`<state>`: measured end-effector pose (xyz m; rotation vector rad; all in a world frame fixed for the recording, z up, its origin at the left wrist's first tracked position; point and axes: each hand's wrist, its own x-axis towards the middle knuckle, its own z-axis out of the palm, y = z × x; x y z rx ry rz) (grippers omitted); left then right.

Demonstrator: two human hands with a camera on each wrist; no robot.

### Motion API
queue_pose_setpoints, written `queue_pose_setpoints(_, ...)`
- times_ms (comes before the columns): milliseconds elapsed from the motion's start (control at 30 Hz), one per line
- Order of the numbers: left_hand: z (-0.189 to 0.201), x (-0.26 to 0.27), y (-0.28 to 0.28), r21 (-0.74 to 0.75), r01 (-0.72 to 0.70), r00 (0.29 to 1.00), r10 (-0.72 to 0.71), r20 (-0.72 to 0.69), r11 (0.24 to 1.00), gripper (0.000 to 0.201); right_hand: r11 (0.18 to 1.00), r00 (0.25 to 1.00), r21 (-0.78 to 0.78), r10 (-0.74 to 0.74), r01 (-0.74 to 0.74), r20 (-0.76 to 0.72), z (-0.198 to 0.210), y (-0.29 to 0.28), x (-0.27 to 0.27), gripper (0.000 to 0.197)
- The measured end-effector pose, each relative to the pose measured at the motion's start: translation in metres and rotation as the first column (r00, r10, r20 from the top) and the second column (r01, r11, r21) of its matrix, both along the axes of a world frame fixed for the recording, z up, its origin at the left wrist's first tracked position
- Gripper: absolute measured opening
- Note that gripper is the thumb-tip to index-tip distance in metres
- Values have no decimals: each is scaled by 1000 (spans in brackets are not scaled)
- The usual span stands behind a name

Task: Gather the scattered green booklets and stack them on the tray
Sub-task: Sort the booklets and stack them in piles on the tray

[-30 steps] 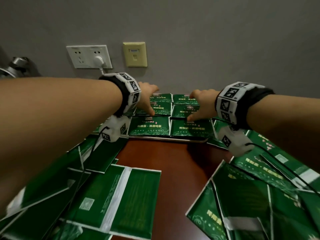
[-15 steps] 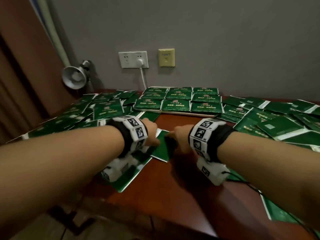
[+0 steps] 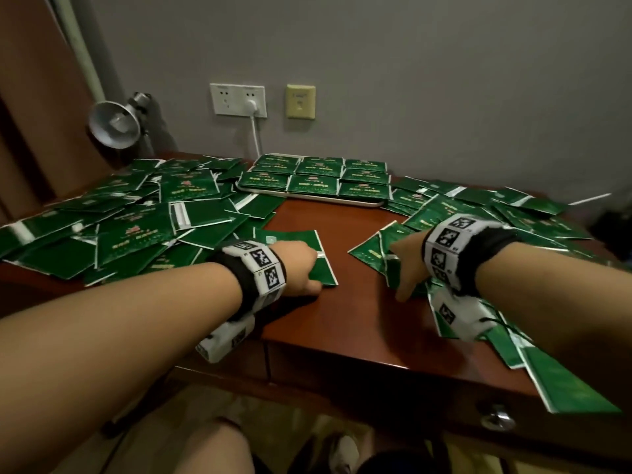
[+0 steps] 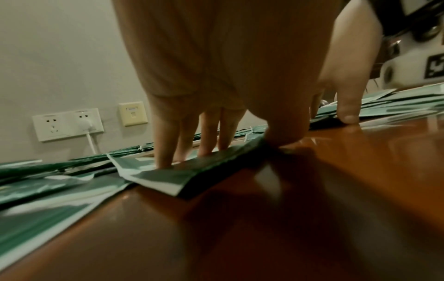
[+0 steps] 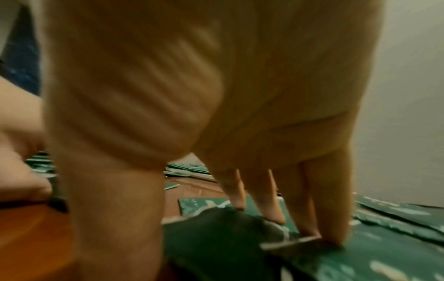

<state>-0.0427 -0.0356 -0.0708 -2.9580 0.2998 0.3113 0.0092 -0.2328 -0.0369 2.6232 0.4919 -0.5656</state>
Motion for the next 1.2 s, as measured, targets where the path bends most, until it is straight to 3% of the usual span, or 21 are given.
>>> queue_pose_setpoints(200, 2, -2, -23, 87, 70, 997, -67, -43, 994, 34, 992, 991, 93, 72, -83, 109, -8, -12, -21, 60)
queue_pose_setpoints(433, 0, -1, -31, 153, 75, 997, -69, -43, 985, 37, 988, 976, 78, 116, -132, 186, -16, -22, -23, 61)
queue_pose_setpoints(700, 1, -5, -14, -20, -10, 1000, 9, -28, 1000, 53, 977, 975, 115, 161, -180, 154, -13, -16, -23, 43)
queue_pose_setpoints(767, 1, -8, -9, -90, -33, 999, 30, -36, 995, 52, 959, 976, 214, 156, -187, 155, -6, -9, -24, 35)
queue_pose_setpoints(867, 13, -5, 1, -237, -50, 999, 51, -5, 970, 29, 872, 972, 445, 126, -204, 199, 11, -1, -23, 27)
queue_pose_setpoints(933, 28, -4, 6, -348, -51, 994, 82, 73, 936, 15, 812, 971, 551, 77, -192, 225, 22, 3, -20, 32)
queue_pose_setpoints(1033, 40, 1, 13, -397, -67, 968, 156, 195, 915, 22, 784, 968, 598, 13, -166, 251, 26, 8, -11, 45)
queue_pose_setpoints(1133, 40, 9, 18, -298, -144, 947, 219, 235, 944, 49, 857, 962, 508, -59, -88, 266, 17, 9, -1, 67)
queue_pose_setpoints(1200, 38, 11, 17, -247, -169, 953, 222, 204, 954, 46, 888, 961, 456, -81, -50, 263, 7, 9, 4, 76)
